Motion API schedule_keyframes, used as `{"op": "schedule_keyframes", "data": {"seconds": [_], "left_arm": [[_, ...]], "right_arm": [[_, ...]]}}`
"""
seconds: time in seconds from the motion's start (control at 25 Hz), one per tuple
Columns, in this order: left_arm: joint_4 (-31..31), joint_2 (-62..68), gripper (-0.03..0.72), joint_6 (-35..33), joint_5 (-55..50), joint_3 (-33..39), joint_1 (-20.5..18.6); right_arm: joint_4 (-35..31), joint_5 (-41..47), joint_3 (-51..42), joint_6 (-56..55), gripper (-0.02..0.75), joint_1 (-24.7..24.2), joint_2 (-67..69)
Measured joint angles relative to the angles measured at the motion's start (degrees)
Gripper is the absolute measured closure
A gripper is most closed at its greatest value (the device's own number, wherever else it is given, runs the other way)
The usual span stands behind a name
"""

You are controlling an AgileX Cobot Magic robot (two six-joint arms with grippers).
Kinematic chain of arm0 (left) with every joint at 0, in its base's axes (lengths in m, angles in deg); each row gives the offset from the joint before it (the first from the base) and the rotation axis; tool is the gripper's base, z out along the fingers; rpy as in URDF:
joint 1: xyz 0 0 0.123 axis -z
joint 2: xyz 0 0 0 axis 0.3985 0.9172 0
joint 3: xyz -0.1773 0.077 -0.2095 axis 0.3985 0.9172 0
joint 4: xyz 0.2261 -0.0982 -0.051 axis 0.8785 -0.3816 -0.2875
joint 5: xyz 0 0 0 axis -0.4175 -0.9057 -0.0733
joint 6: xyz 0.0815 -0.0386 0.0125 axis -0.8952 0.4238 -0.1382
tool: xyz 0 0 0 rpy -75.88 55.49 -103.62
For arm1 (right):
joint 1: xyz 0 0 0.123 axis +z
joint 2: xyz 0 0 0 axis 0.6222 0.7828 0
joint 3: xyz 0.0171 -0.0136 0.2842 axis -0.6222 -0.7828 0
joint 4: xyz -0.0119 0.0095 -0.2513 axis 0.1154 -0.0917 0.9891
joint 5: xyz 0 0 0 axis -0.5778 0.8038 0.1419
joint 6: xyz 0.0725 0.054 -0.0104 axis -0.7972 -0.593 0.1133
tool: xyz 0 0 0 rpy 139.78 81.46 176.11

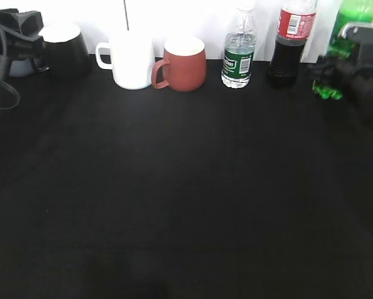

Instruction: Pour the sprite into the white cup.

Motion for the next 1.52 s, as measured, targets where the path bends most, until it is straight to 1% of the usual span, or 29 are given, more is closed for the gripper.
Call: {"op": "schedule_keyframes", "data": {"seconds": [0.2,0.24,0.32,0.36,0.4,0.52,0.64,0.72,0.8,0.88,0.92,1.0,1.04,1.08,1.12,1.16,1.2,1.28,1.36,1.44,1.52], "left_arm": [[0.1,-0.6,0.393,0.0,-0.2,0.0,0.0],[0.1,-0.6,0.393,0.0,-0.2,0.0,0.0],[0.1,-0.6,0.393,0.0,-0.2,0.0,0.0],[0.1,-0.6,0.393,0.0,-0.2,0.0,0.0],[0.1,-0.6,0.393,0.0,-0.3,0.0,0.0],[0.2,-0.6,0.393,0.0,-0.6,0.0,0.0],[0.2,-0.6,0.393,0.3,-2.2,0.0,0.0],[0.2,-0.6,0.393,0.3,-2.8,0.0,0.0],[0.2,-0.6,0.393,0.3,-3.3,0.0,0.0],[0.2,-1.4,0.374,0.3,-7.7,0.0,0.0],[0.2,-2.6,0.339,0.3,-14.2,-0.7,0.0],[-0.1,-5.5,0.269,0.3,-32.2,-5.4,0.0],[0.2,-6.8,0.259,0.3,-43.1,-8.0,0.0],[0.2,-7.4,0.251,0.3,-53.2,-10.3,0.0],[0.1,-7.6,0.242,0.3,-64.0,-12.2,0.0],[0.1,-8.2,0.226,0.3,-72.0,-12.8,0.0],[-0.4,-9.9,0.207,0.3,-78.2,-12.9,0.0],[-2.4,-17.4,0.193,0.3,-83.8,-13.0,0.0],[-2.6,-28.2,0.193,0.3,-87.1,-13.1,0.0],[-1.3,-40.7,0.192,0.3,-89.8,-12.6,0.0],[-0.5,-51.4,0.19,0.3,-91.1,-7.9,0.0]], "right_arm": [[2.0,-6.0,4.1,-0.8,0.362,-0.2,5.0],[2.1,-6.5,4.1,-0.8,0.345,-0.2,5.2],[2.2,-6.5,4.2,-0.1,0.241,-0.2,5.2],[2.2,-6.6,4.2,0.2,0.208,-0.2,5.2],[2.9,-7.0,4.0,0.3,0.194,-0.2,5.1],[4.5,-8.9,0.7,0.4,0.183,0.1,3.3],[4.2,-11.9,-4.0,0.5,0.182,0.3,2.5],[4.0,-12.8,-7.4,0.5,0.162,0.3,1.2],[4.0,-13.9,-11.6,0.5,0.15,0.4,-1.3],[4.0,-12.3,-16.8,0.5,0.149,0.4,-7.0],[4.0,-4.6,-18.2,0.5,0.149,0.4,-11.4],[4.0,19.4,-18.4,0.5,0.149,0.4,-23.2],[4.0,34.4,-17.8,0.4,0.149,0.4,-29.5],[4.0,47.0,-17.2,0.2,0.149,0.4,-34.5],[4.4,58.1,-16.9,0.1,0.149,0.4,-39.1],[4.4,66.3,-16.9,0.1,0.149,0.4,-43.9],[4.5,73.0,-16.8,0.2,0.149,0.4,-48.6],[4.5,82.5,-16.8,0.4,0.149,0.4,-59.7],[5.4,87.8,-16.7,0.4,0.149,0.4,-72.4],[8.6,94.2,-16.6,0.4,0.149,0.4,-84.0],[9.1,100.0,-18.5,0.4,0.149,0.4,-93.7]]}}
